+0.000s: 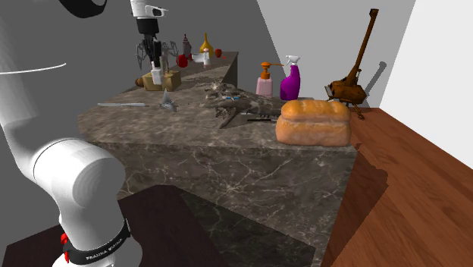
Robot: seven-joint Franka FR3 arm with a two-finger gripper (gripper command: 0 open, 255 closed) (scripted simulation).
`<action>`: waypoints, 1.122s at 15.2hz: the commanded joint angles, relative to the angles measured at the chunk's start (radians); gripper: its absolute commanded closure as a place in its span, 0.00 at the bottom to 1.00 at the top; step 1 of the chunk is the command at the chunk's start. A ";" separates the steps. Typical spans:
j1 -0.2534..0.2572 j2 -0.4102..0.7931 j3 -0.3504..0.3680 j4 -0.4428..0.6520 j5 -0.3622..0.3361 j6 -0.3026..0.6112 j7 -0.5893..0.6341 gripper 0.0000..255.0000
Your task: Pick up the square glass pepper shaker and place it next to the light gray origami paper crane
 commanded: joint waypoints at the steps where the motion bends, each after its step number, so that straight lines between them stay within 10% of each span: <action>1: -0.001 -0.007 -0.001 -0.035 0.003 0.028 -0.001 1.00; 17: -0.001 -0.014 -0.001 -0.257 0.006 0.245 -0.002 1.00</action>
